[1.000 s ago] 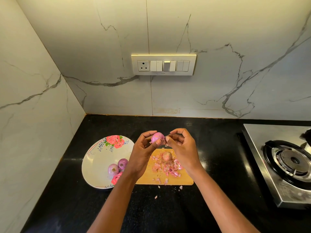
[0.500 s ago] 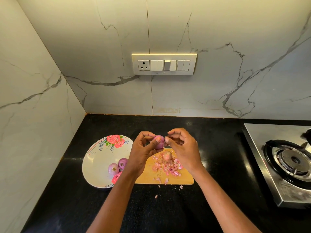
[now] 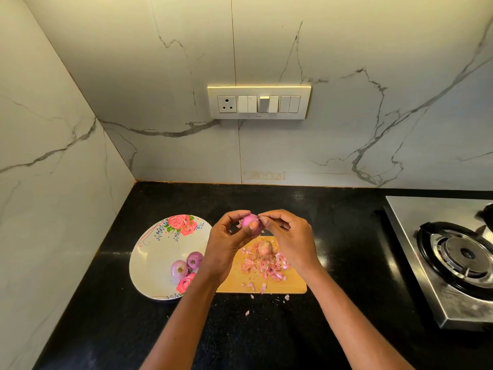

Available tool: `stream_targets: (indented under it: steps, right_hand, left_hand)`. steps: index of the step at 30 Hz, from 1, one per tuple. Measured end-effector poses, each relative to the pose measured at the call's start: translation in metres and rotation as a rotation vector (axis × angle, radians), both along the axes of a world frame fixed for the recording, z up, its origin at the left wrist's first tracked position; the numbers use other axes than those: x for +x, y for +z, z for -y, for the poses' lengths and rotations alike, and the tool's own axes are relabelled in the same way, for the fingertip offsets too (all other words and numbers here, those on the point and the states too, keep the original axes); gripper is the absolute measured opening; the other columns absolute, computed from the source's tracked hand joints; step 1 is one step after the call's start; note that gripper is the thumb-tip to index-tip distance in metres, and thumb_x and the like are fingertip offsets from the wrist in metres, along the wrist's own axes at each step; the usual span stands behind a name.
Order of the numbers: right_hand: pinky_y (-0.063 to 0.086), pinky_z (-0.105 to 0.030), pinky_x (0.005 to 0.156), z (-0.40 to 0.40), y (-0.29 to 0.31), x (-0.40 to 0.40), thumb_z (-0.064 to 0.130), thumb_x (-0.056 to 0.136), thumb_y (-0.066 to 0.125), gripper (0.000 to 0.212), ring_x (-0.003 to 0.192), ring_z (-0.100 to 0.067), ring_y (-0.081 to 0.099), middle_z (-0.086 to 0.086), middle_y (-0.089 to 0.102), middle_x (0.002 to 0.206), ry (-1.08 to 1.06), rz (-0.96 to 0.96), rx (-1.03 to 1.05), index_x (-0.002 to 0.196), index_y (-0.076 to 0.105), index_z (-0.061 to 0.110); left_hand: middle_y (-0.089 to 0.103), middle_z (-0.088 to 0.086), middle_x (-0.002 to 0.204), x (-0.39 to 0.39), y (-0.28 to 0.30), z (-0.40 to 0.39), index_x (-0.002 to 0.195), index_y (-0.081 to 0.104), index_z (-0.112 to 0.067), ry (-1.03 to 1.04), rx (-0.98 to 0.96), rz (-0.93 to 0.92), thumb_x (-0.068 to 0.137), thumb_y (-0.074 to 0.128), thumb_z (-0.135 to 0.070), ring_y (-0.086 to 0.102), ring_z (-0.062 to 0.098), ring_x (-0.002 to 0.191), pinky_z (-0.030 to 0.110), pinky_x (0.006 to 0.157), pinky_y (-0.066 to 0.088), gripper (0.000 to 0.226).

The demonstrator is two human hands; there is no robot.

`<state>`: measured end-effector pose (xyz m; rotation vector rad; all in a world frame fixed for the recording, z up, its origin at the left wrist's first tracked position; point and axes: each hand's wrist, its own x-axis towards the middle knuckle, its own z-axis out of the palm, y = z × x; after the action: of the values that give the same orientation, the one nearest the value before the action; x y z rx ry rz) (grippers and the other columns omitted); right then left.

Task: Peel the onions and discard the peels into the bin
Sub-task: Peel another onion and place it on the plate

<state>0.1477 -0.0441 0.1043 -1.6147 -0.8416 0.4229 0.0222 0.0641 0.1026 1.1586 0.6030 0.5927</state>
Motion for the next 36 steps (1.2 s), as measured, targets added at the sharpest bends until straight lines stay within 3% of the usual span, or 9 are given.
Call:
stream_targets:
  steps: [5,10,15,21,29,36]
  right_hand:
    - [0.054,-0.014,0.082,-0.006,-0.003,-0.008,0.025,0.098,0.066,0.010,0.098,0.001,0.066,0.012,0.073,0.100,-0.096,-0.018,-0.023,0.105,0.072,0.023]
    - [0.056,-0.024,0.093,0.000,-0.002,0.002,0.025,0.095,0.070,0.022,0.108,-0.004,0.068,0.013,0.074,0.110,0.086,-0.106,-0.012,0.116,0.073,0.024]
    - [0.061,-0.036,0.086,-0.001,-0.002,0.008,0.024,0.092,0.073,0.015,0.096,-0.011,0.073,0.012,0.077,0.097,0.022,-0.050,0.016,0.106,0.077,0.025]
    - [0.061,-0.032,0.085,0.000,-0.007,0.006,0.027,0.095,0.070,0.010,0.095,-0.006,0.071,0.015,0.075,0.096,-0.062,0.016,-0.018,0.103,0.073,0.031]
    - [0.062,-0.036,0.087,-0.003,-0.006,0.014,0.025,0.095,0.069,0.015,0.097,-0.010,0.072,0.011,0.076,0.099,0.059,-0.090,-0.041,0.108,0.076,0.023]
    - [0.061,-0.031,0.085,-0.004,-0.009,0.011,0.031,0.096,0.068,0.015,0.097,-0.006,0.070,0.014,0.074,0.098,0.015,0.034,-0.074,0.107,0.075,0.024]
  left_hand:
    - [0.070,0.003,0.113,0.003,-0.002,0.006,0.115,0.068,-0.017,0.018,0.061,-0.004,0.077,0.081,-0.020,0.069,0.025,0.109,0.036,0.089,0.060,0.040]
    - [0.067,0.004,0.122,-0.001,0.000,0.001,0.122,0.065,-0.019,0.000,0.067,0.000,0.077,0.080,-0.021,0.067,0.022,0.114,0.031,0.088,0.058,0.047]
    - [0.064,0.003,0.128,0.001,0.000,0.002,0.127,0.064,-0.025,-0.066,0.056,-0.053,0.081,0.076,-0.029,0.065,0.022,0.119,0.031,0.094,0.056,0.048]
    - [0.066,-0.001,0.126,-0.002,0.003,0.000,0.128,0.065,-0.024,-0.108,0.129,-0.080,0.083,0.075,-0.028,0.068,0.021,0.114,0.032,0.087,0.059,0.046]
    - [0.066,-0.011,0.125,-0.004,-0.001,0.001,0.129,0.063,-0.032,-0.076,0.193,-0.121,0.081,0.075,-0.033,0.065,0.008,0.112,0.023,0.082,0.057,0.050]
    - [0.067,-0.003,0.125,-0.004,-0.006,-0.001,0.127,0.066,-0.026,-0.109,0.055,-0.107,0.080,0.077,-0.029,0.065,0.020,0.117,0.037,0.097,0.057,0.048]
